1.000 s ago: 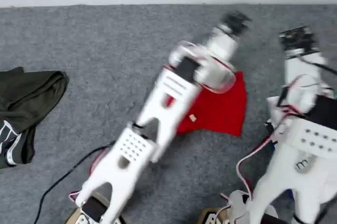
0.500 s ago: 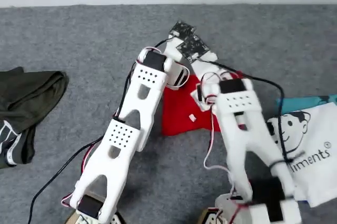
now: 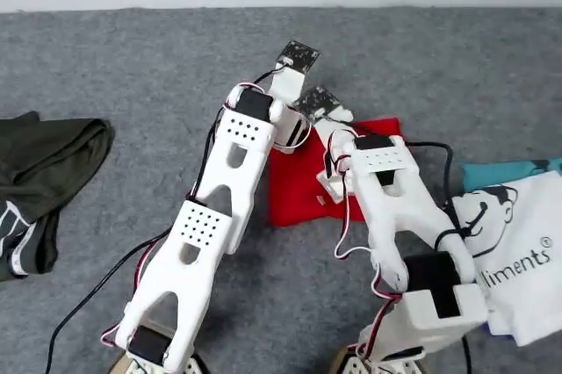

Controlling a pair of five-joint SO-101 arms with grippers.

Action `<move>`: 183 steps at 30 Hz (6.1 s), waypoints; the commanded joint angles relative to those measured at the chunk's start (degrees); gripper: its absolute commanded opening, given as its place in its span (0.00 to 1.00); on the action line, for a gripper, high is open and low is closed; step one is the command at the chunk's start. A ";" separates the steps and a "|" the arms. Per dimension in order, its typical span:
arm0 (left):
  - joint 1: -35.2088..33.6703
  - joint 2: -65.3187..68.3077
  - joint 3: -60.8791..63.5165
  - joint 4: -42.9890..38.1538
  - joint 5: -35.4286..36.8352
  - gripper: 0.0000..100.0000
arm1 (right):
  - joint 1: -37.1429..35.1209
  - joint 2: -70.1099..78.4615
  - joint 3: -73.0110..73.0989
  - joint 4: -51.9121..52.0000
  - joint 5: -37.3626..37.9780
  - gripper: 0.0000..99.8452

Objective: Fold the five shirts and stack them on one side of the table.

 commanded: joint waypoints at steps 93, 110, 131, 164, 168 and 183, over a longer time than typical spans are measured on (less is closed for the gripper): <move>0.26 -10.46 -3.21 3.16 -1.14 0.23 | 11.56 3.12 -11.34 3.82 -3.52 0.36; 0.88 -20.40 -3.12 6.07 -0.88 0.24 | 8.57 25.36 -24.88 5.05 -3.43 0.04; 1.05 -20.48 -3.12 6.15 -0.88 0.24 | 25.80 -24.57 -24.62 19.12 -11.60 0.01; 3.87 -1.05 -3.03 6.15 -0.79 0.24 | 73.45 -31.08 0.70 17.19 -7.30 0.37; 3.87 1.32 -3.21 6.15 -1.05 0.24 | 73.45 -39.96 0.62 20.18 -7.47 0.38; 4.66 1.05 -3.12 6.15 -1.05 0.24 | 60.70 -67.82 7.65 28.44 -7.03 0.38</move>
